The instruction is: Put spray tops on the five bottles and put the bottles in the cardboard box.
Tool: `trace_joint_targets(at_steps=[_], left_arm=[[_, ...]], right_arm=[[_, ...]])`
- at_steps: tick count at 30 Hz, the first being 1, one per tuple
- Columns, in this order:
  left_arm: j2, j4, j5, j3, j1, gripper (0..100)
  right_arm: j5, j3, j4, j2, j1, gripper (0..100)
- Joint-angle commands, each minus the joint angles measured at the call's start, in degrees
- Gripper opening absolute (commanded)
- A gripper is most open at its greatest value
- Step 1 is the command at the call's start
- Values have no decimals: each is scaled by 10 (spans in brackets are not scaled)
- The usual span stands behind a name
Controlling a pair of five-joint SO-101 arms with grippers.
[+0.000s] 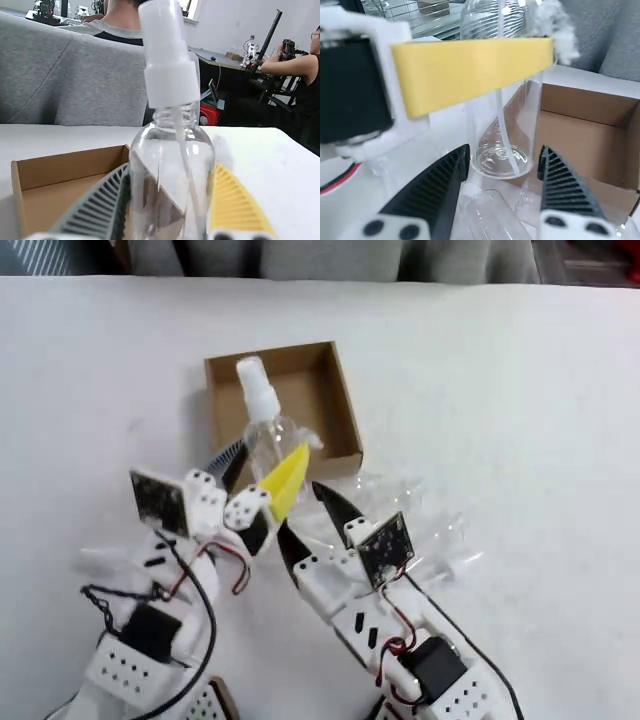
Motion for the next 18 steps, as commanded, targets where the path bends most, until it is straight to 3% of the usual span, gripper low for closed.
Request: trace_joint_targets(at_steps=[1,13,18], left_arm=[[-78,-9,3,25,9,55],[-141,78,2,32,30,50],[-171,120,-15,32,33,50]], right_arm=[[1,-4,-13,-6,1,191],[6,15,-1,-6,3,187],[6,15,-15,-6,60,187]])
